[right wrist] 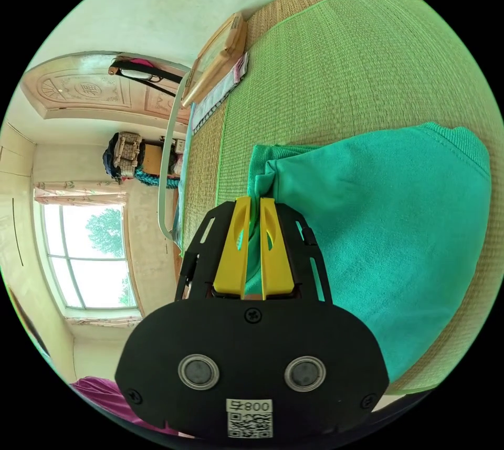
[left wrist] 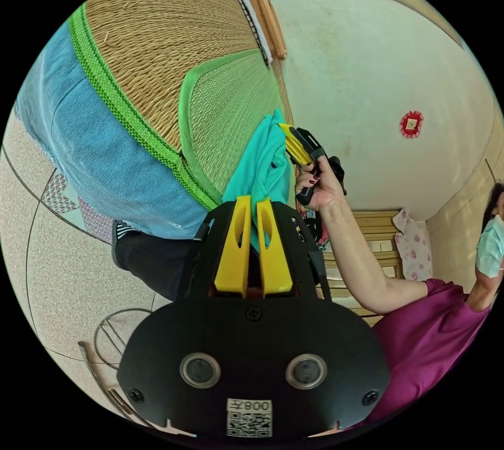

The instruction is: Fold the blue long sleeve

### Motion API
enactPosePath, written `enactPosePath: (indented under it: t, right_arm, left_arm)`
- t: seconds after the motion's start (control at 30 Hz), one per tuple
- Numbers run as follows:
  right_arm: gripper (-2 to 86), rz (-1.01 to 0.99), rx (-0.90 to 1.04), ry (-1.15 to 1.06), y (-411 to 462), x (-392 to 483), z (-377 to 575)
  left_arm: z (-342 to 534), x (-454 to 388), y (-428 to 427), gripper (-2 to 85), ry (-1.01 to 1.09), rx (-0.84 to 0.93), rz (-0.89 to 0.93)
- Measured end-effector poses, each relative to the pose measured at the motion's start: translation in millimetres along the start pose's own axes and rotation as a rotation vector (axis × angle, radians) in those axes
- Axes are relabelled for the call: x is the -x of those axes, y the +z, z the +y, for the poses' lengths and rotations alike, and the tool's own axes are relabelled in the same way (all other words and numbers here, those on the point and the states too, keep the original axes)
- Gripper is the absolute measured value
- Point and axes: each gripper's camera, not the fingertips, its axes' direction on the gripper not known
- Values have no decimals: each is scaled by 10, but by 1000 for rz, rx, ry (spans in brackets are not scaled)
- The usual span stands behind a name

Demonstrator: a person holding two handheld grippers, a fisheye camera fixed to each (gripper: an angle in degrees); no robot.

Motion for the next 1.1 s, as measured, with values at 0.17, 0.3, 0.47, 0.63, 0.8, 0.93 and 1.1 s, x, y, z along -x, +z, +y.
enactPosePath:
  t: [0.17, 0.3, 0.47, 0.63, 0.8, 0.93, 1.1]
  right_arm:
    - [35, -11, 11, -99, -47, 112, 45]
    - [40, 14, -8, -184, -215, 215, 104]
    - [35, 131, 33, -252, -278, 281, 180]
    - [21, 317, 55, -278, -355, 178, 335]
    - [7, 468, 11, -258, -546, 0, 442]
    - [1, 547, 37, -207, -563, -265, 409]
    - [-3, 515, 70, -190, -538, -428, 331]
  left_arm:
    - [37, -48, -142, 17, 22, -14, -24]
    - [89, -145, -273, 17, 67, -33, -94]
    - [107, -327, -312, 15, 153, -45, -152]
    - [170, -549, -256, 13, 251, -64, -243]
    - [303, -588, -270, 8, 235, -122, -301]
    - [330, -625, -188, 3, 271, -81, -274]
    - [202, -654, 157, 1, 340, 21, -378]
